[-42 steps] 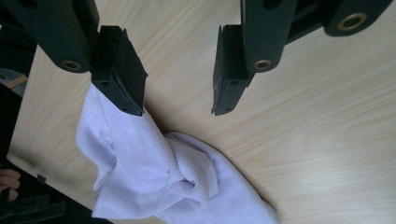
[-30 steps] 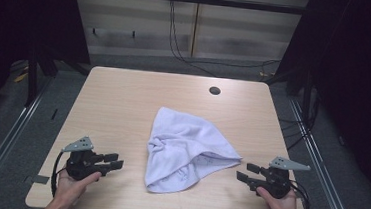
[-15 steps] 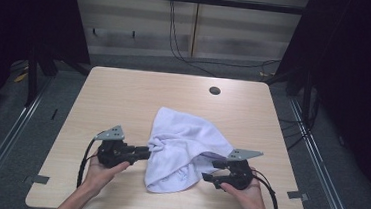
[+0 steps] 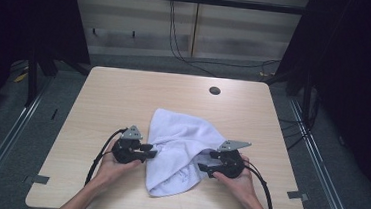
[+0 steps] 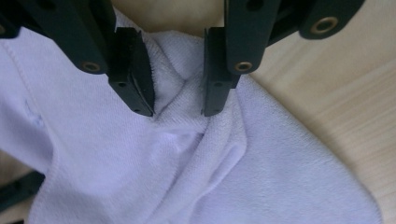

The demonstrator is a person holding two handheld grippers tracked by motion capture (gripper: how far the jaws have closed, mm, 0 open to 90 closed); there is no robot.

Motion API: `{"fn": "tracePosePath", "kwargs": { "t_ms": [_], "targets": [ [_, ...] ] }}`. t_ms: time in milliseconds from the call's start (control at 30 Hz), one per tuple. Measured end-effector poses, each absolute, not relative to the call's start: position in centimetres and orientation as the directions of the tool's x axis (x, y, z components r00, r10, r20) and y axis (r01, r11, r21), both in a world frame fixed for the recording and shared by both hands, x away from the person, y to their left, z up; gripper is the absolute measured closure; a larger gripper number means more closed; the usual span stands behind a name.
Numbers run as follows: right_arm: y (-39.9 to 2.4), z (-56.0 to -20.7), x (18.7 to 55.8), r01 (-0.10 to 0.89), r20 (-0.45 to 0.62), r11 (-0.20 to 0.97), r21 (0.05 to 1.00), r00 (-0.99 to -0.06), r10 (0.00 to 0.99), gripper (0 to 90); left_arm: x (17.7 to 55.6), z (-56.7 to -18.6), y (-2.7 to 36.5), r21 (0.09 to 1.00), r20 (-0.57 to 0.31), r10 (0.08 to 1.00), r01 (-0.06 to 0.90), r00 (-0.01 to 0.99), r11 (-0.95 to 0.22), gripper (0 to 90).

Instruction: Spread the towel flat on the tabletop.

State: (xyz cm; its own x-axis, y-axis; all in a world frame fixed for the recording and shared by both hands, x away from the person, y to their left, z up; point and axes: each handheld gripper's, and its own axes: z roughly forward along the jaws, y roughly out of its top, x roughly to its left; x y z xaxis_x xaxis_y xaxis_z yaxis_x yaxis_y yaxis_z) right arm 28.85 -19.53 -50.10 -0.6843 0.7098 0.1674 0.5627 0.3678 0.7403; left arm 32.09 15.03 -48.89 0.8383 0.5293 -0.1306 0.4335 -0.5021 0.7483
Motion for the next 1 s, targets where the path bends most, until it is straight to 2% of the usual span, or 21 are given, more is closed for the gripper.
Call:
{"fn": "tracePosePath", "kwargs": {
  "t_ms": [67,300,400,433,467,633,667,733,833,1000],
  "targets": [
    [-19.6,-50.1,29.0,0.561,0.166,0.372,0.739,-0.688,0.707,29.7,31.3,-48.6,15.2,0.733,-0.127,0.511,0.428,0.85,-0.529,68.3],
    [-18.4,-50.5,30.4,0.569,0.219,0.358,0.74,-0.708,0.671,26.3,28.5,-48.0,16.8,0.693,-0.196,0.449,0.448,0.872,-0.566,71.2],
    [-17.3,-50.5,30.3,0.553,0.196,0.388,0.737,-0.725,0.661,23.7,28.1,-47.5,17.1,0.709,-0.187,0.429,0.424,0.884,-0.564,67.6],
    [-16.7,-50.6,30.2,0.543,0.176,0.404,0.736,-0.73,0.661,24.5,28.3,-47.2,17.0,0.721,-0.193,0.425,0.422,0.885,-0.55,59.8],
    [-16.7,-50.6,30.2,0.543,0.176,0.404,0.736,-0.73,0.661,24.5,28.9,-46.7,16.7,0.751,-0.206,0.434,0.426,0.877,-0.504,59.8],
    [-16.1,-50.6,29.7,0.502,0.074,0.447,0.74,-0.722,0.688,39.0,31.2,-45.7,14.5,0.789,-0.188,0.452,0.408,0.872,-0.459,45.7],
    [-16.1,-50.6,29.7,0.502,0.074,0.447,0.74,-0.722,0.688,39.0,31.6,-45.7,14.0,0.788,-0.183,0.455,0.407,0.871,-0.463,45.7],
    [-16.2,-50.5,29.7,0.497,0.055,0.458,0.737,-0.719,0.693,50.5,32.5,-45.8,12.6,0.775,-0.175,0.445,0.401,0.879,-0.488,41.5],
    [-16.8,-50.5,29.8,0.511,0.081,0.431,0.744,-0.709,0.7,65.9,33.5,-46.5,10.8,0.769,-0.19,0.436,0.41,0.879,-0.49,39.7],
    [-17.1,-50.5,29.9,0.515,0.098,0.43,0.742,-0.717,0.69,78.1,33.8,-47.4,9.1,0.75,-0.179,0.424,0.402,0.888,-0.525,39.4]
  ]
}}
